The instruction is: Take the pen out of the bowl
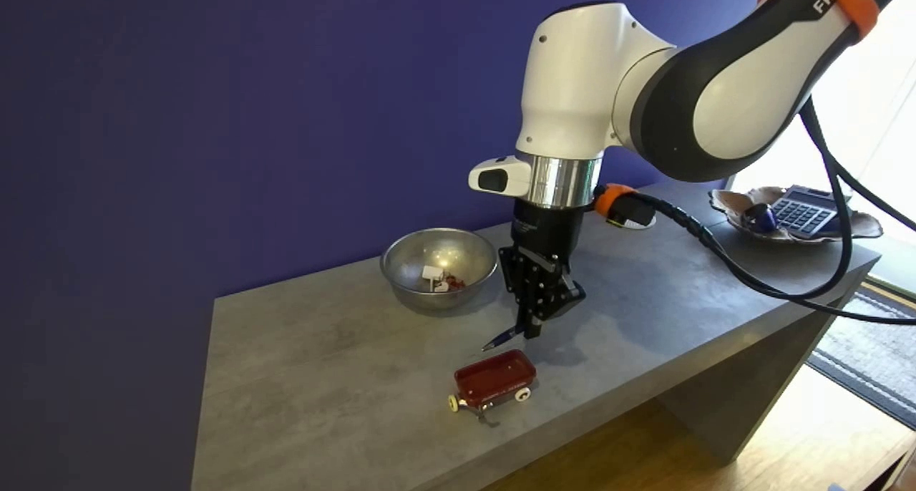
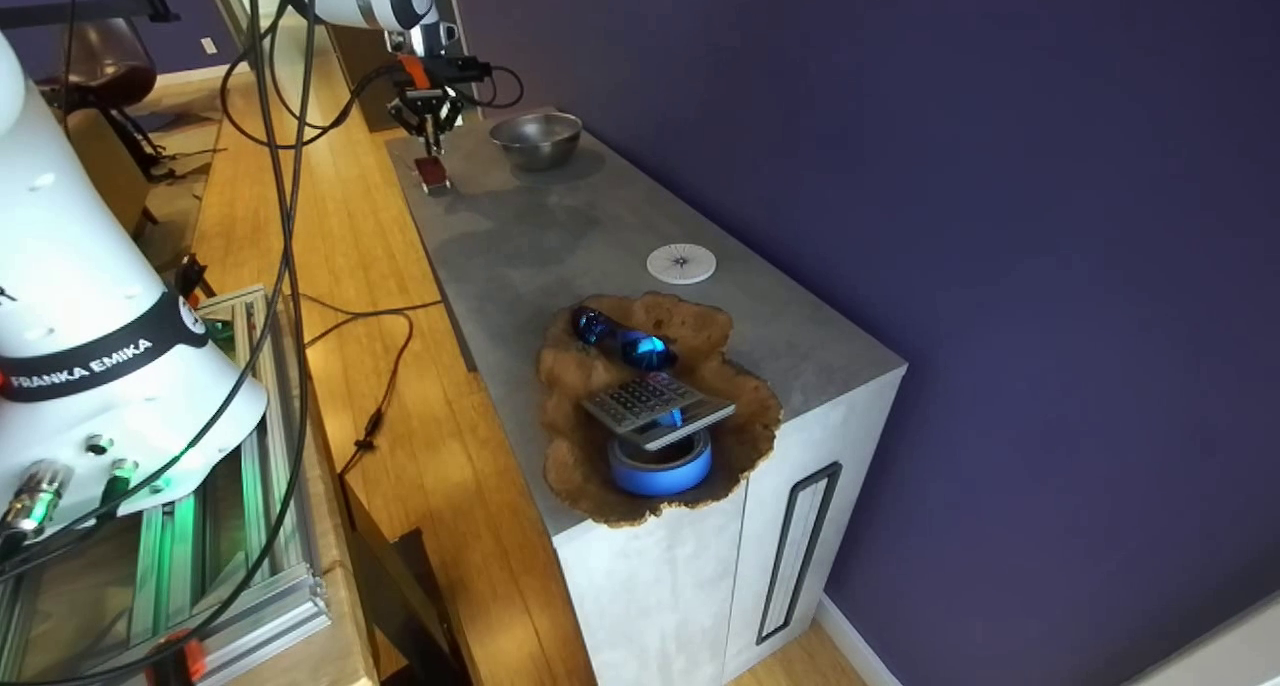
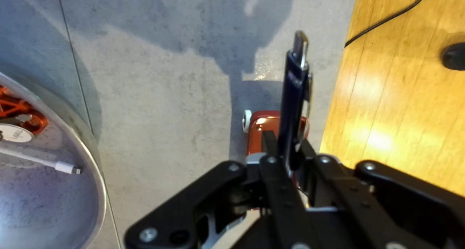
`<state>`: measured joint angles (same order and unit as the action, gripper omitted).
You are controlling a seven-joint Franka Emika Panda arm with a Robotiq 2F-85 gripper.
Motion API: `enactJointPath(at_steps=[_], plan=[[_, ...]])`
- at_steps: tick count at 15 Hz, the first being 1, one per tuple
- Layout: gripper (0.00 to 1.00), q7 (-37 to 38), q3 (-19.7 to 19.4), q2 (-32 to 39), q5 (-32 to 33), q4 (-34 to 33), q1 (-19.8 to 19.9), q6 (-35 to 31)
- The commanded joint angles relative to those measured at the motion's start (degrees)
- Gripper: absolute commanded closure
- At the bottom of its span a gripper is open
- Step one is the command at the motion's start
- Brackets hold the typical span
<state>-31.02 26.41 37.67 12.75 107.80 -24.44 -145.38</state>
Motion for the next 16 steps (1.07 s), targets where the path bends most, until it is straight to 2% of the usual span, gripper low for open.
enactJointPath(at_steps=[1,16], plan=[[0.97,-0.6,-0.1,2.9,0.3,-3.3,-0.9,3.3],[0.97,-1.7,-0.6,7.6,1.8,-10.6,-4.1,6.2]])
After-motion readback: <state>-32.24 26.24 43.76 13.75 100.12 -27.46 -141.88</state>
